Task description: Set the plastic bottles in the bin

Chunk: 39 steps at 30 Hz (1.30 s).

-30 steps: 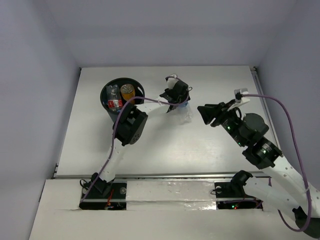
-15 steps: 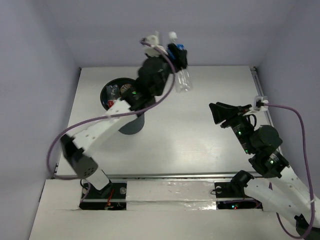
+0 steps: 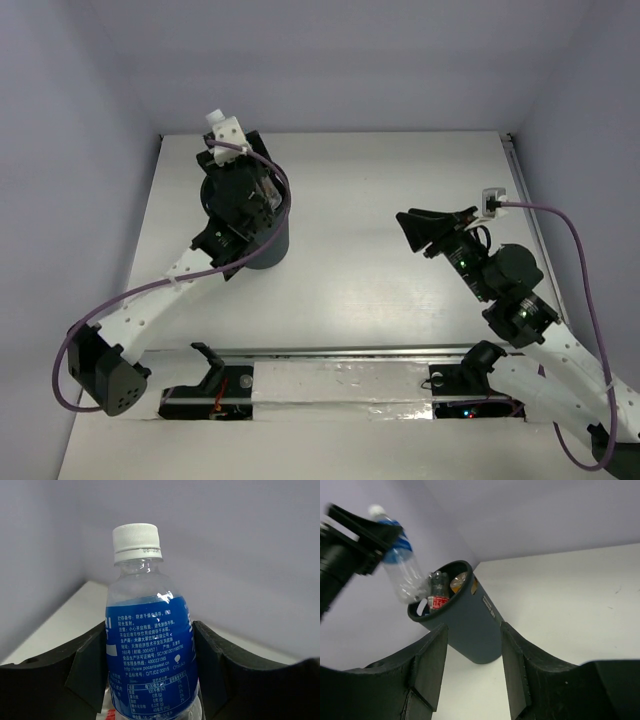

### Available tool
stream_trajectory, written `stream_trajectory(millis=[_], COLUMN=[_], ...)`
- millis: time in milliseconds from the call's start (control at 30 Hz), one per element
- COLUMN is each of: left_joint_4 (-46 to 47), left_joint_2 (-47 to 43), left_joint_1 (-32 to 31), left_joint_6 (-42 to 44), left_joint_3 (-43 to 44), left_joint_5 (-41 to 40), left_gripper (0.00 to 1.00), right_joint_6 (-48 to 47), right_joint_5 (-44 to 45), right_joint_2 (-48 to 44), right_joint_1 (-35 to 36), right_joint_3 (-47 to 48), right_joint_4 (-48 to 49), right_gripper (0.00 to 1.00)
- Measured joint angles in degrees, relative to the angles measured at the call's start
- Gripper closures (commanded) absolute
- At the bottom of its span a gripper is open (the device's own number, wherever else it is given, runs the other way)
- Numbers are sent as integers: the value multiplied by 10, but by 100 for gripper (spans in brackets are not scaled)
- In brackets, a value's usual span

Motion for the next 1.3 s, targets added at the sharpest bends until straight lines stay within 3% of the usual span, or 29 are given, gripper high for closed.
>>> stream_trajectory(millis=[133,367,1067,1200,1267,1300], left_joint_4=[52,179,304,324,327,327], left_joint_2=[4,25,101,96,89,84], left_joint_1=[10,16,21,16,11,7], left_joint_6=[68,162,220,213,210,209], left_joint_3=[-87,-108,-162,-191,-200,-204], left_joint_5=[-24,-38,-22,-20,-21,-23], left_gripper=[73,73,70,66,60,51], right_joint_6=[2,2,11,15,15,15], right_joint_5=[-17,-36,-55,-60,-62,-63], right_joint_2=[0,0,10,17,21,24], right_joint_1=[0,0,0,0,0,0], right_joint_3=[-11,-24,-48,-53,-54,-55], right_joint_4=[13,20,60,67,73,76], right_gripper=[48,48,48,48,48,48])
